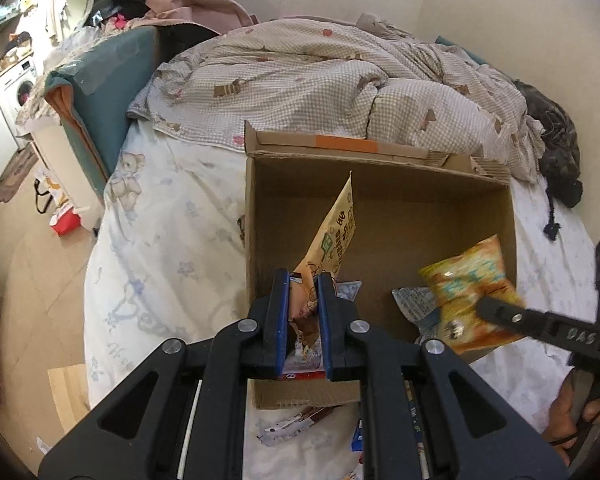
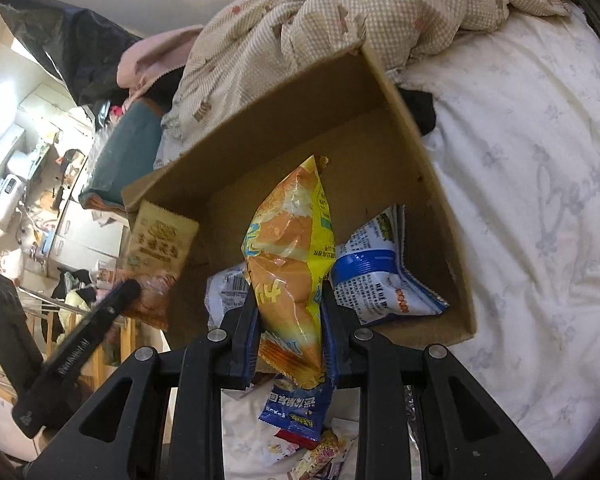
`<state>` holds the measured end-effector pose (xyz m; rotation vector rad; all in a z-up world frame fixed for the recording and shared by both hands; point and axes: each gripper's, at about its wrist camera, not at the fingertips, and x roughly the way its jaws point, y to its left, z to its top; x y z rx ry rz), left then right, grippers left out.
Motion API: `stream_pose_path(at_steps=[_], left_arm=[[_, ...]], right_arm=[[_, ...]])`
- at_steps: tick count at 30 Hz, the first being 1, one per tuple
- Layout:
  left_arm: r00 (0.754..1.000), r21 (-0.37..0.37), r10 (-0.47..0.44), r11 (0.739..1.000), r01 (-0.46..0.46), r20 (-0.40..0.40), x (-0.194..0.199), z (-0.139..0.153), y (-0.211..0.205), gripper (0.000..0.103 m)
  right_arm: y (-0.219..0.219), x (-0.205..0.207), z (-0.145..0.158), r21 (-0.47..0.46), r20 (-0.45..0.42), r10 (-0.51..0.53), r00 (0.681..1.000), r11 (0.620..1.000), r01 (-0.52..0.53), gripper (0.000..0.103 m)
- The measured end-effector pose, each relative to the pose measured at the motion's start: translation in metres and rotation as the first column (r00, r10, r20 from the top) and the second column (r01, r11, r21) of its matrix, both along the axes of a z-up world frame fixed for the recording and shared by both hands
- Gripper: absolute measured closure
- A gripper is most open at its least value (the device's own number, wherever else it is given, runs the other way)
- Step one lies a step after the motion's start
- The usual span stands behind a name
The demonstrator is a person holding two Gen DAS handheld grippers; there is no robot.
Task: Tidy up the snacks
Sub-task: 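Lower both packets into the box and open both tools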
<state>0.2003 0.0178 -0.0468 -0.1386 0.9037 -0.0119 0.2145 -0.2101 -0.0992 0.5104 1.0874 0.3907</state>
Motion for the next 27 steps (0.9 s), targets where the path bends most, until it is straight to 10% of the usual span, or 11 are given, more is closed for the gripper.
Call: stream_pose_path(at_steps=[12,17,19,21,27], left_arm=[[1.000,-0.005,-0.022,1.000,0.022,-0.018,0.004,-0.009,-0.013,0.091],[0.999,0.013,-0.039,0.999,0.039,-0.036,0.003,-0.016,-0.019,0.090],[0.998,0.020,-0.048,0.999,0.049,-0.049,0.003,-0.018,-0.021,0.081],[0.998,0.031,-0.042,0.999,0.044,-0.051,0.002,-0.017,-0.022,0.041],[0.999,0.038,-0.043,0.998,0.043,0.000,-0.006,-0.007,-0.023,0.020]], right_arm=[[0.012,0.002,-0.004,-0.031,-0.021,0.040,0.999,0.999,-0.040,0.069],[-0.001,0.001,-0.002,-0.030,-0.020,-0.018,1.000,0.999,0.017,0.039],[-0.003,0.001,0.003,-0.036,-0.001,-0.022,1.000,0.999,0.022,0.039],[-0.004,0.002,0.004,-0.036,0.006,-0.024,1.000,0.999,0.025,0.038],[-0.004,0.003,0.003,-0.037,-0.002,-0.013,1.000,0.999,0.013,0.037]])
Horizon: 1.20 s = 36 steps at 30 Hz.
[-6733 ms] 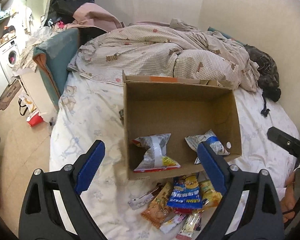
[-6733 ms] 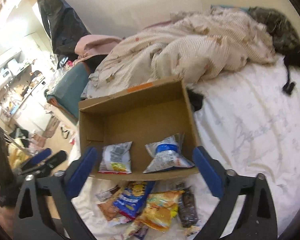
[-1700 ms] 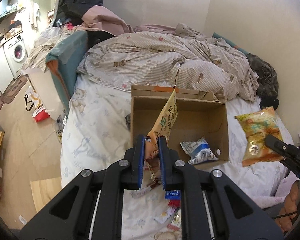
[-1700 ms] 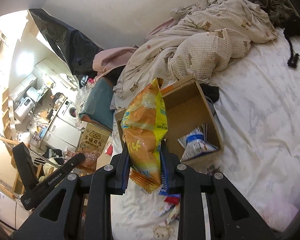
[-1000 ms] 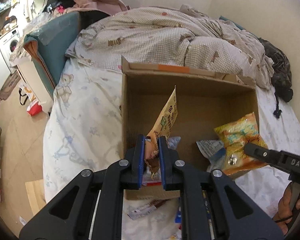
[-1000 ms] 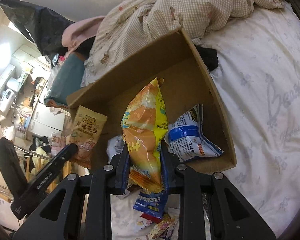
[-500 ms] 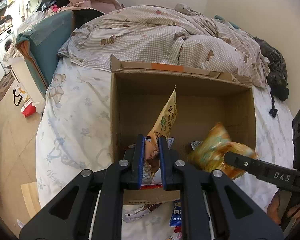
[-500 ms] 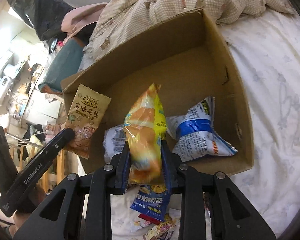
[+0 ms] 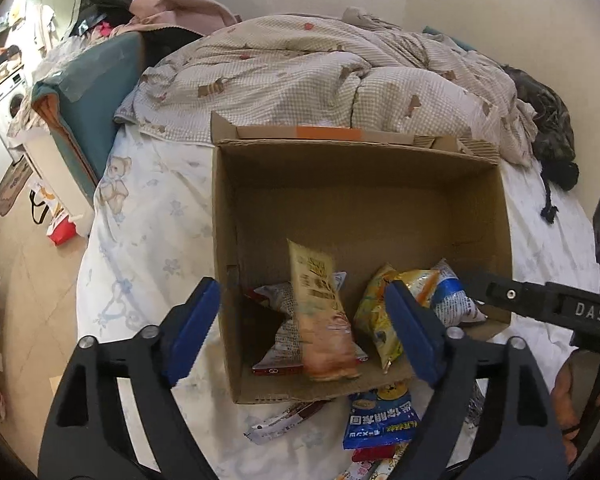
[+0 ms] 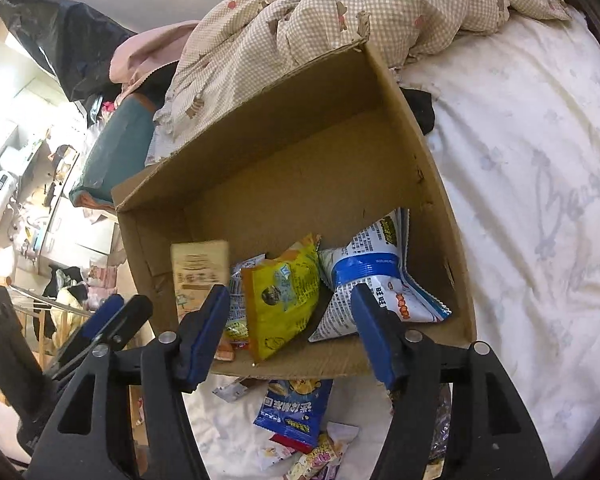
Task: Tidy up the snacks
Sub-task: 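Lower both packets into the box and open both tools, then withdraw both tools from the box toward the remaining snacks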
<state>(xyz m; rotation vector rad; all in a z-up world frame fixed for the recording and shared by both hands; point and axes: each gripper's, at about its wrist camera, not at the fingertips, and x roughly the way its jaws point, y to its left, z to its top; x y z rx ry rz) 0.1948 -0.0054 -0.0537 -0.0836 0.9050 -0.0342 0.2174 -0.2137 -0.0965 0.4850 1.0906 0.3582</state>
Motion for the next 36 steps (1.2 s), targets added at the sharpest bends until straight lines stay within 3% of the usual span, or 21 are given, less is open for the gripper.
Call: stream_pose_path(at_steps=[11,17,21,36], left_arm=[[0.999,-0.019,0.027,0.999,-0.026,0.022,-0.018,0.010,0.012,0.020],[0.998,-0.028,0.039,0.999,-0.038,0.042,-0.031,0.020,0.018,0.020],[0.998,-0.022,0.040,0.999,-0.039,0.056,-0.041,0.026,0.020,0.020],[0.994,-0.054,0.097,0.994,-0.095,0.045,-0.095,0.030,0.038,0.020]], right_arm=[[-0.002,-0.012,0.017,-0.020,0.047,0.003,0.999,1.000,-0.002,0.037],[-0.017,-0.036,0.032,0.036,0.053,-0.037,0.998,0.999,0.035,0.037],[-0.024,-0.053,0.043,-0.002,0.089,-0.038,0.995,0.999,0.039,0.036],[-0.040,-0.106,0.041,-0.017,0.072,-0.072,0.995,0.997,0.073,0.035]])
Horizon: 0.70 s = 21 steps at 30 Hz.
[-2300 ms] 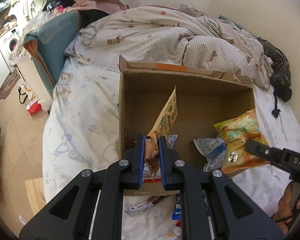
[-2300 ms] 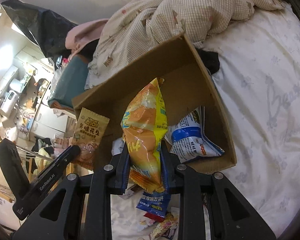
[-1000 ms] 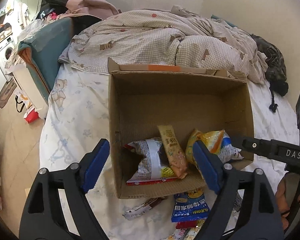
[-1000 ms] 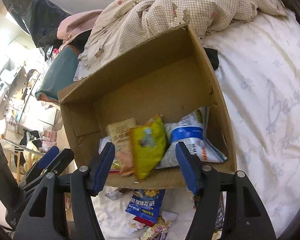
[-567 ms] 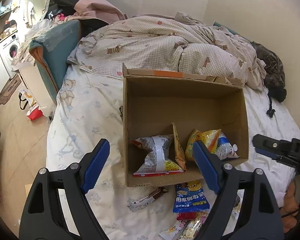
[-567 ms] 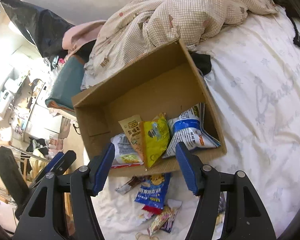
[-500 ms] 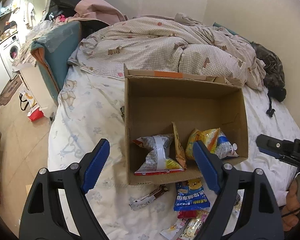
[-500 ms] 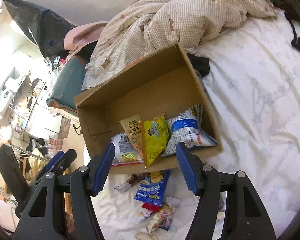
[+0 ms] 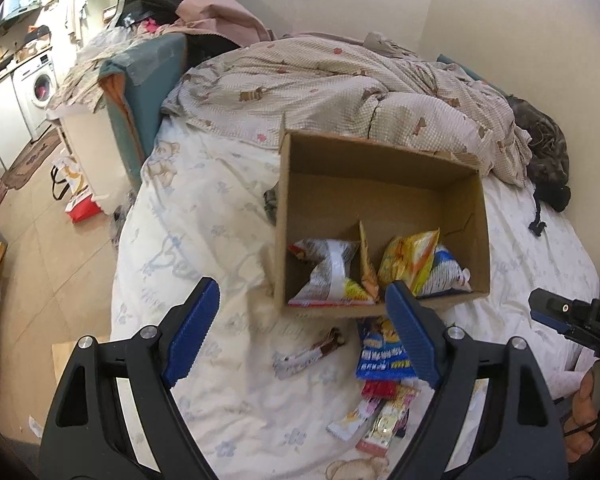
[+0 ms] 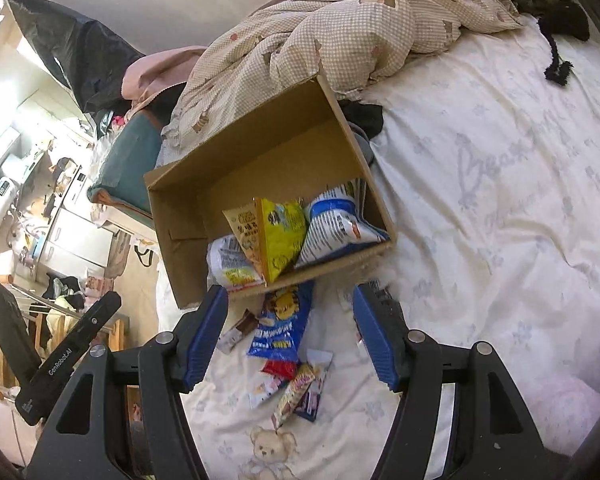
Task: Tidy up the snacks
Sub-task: 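Withdraw both tools from the box toward the remaining snacks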
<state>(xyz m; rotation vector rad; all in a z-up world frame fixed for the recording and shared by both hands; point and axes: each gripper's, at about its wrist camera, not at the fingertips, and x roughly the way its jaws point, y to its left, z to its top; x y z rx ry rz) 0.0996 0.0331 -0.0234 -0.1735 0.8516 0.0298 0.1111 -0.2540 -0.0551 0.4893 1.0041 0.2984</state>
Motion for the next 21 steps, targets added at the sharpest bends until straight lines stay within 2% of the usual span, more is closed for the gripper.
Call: stream_pose_path(at_steps=[14,19,21], left_arm=[[0.997,0.000,0.019,1.000,-0.019,-0.074,-0.037,-0.021,-0.003,0.020],[0.993,0.009,0.009,1.000,-0.008,-0.115,-0.036,-0.033,-0.012,0.020],[0.990,0.017,-0.001,1.000,0.003,-0.139,-0.034,-0.040,-0.018,0.020]], right_arm=[[0.004,-0.015,-0.012,-0.102,-0.011,0.038,0.999,0.994,-0.039,0.035],[-0.008,-0.018,-0.018,-0.100,-0.037,0.019,0.999,0.995,-0.022,0.035],[-0.015,-0.018,-0.020,-0.064,-0.051,0.002,0.999,0.998,-0.005,0.035]])
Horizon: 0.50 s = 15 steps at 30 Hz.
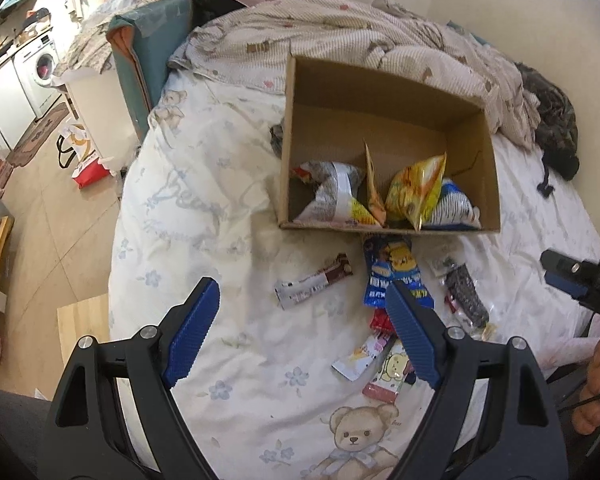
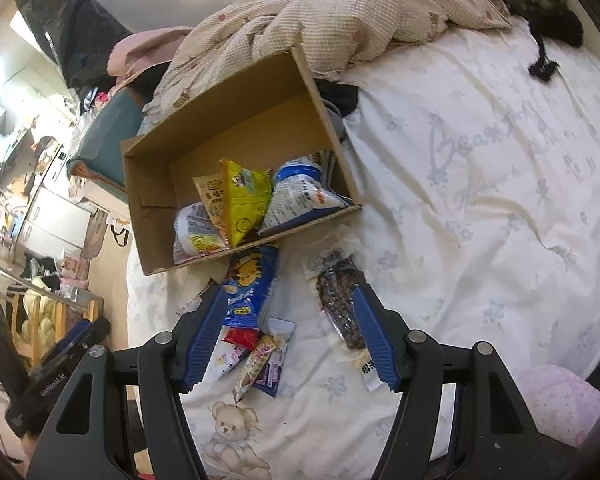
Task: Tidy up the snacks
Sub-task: 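Withdraw both tools from the box toward the remaining snacks, then grasp the white-blue wafer bar with the left tool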
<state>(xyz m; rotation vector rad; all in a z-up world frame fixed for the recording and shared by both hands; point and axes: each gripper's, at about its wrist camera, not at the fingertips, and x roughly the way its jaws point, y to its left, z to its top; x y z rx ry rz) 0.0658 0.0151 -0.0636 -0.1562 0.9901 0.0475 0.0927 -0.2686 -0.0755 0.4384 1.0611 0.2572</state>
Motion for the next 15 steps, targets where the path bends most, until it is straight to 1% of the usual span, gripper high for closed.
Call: stream_pose_path(at_steps=[2,5,8,10,12,13,15], left_arm=[[1.000,0.005,-0.010,1.000,0.010,-0.029,0.002,-0.009,-0.005,0.020],[0.995,-0.001,-0.052,0.999,0.052,-0.085,0.006,-0.025,-0.018,0.020],[0.978,-0.021,-0.133,0.991,0.131,-0.162,0.012,-0.047,-0.038,0.021],[0.959,-0.015,-0.178,0.984,0.179,-0.222,0.016,-0.064,-0.051,0.027],[0.940,0.012,-0.201,0.977,0.212,-0.275,0.019,-0.081,-0.060,0.039],[0.922,0.015,-0.228,0.970,0.245,-0.314,0.022,-0.092,-0.066,0.043],[0.900,0.001,-0.260,0.961,0.277,-0.349,0.026,-0.104,-0.072,0.050]], right_arm=[[-0.006,0.001,-0.004,0.041,-0.020,-0.018,1.000,0.999,0.019,0.035],[-0.010,0.003,-0.009,0.055,-0.051,-0.041,0.998,0.997,0.044,0.035],[-0.013,0.006,-0.014,0.067,-0.076,-0.054,0.996,0.996,0.059,0.035],[-0.013,0.007,-0.016,0.072,-0.082,-0.057,0.995,0.995,0.063,0.035],[-0.014,0.008,-0.016,0.070,-0.084,-0.061,0.995,0.995,0.067,0.035],[-0.015,0.008,-0.016,0.066,-0.084,-0.064,0.994,0.995,0.069,0.035],[-0.016,0.008,-0.017,0.060,-0.085,-0.067,0.994,0.996,0.072,0.035]])
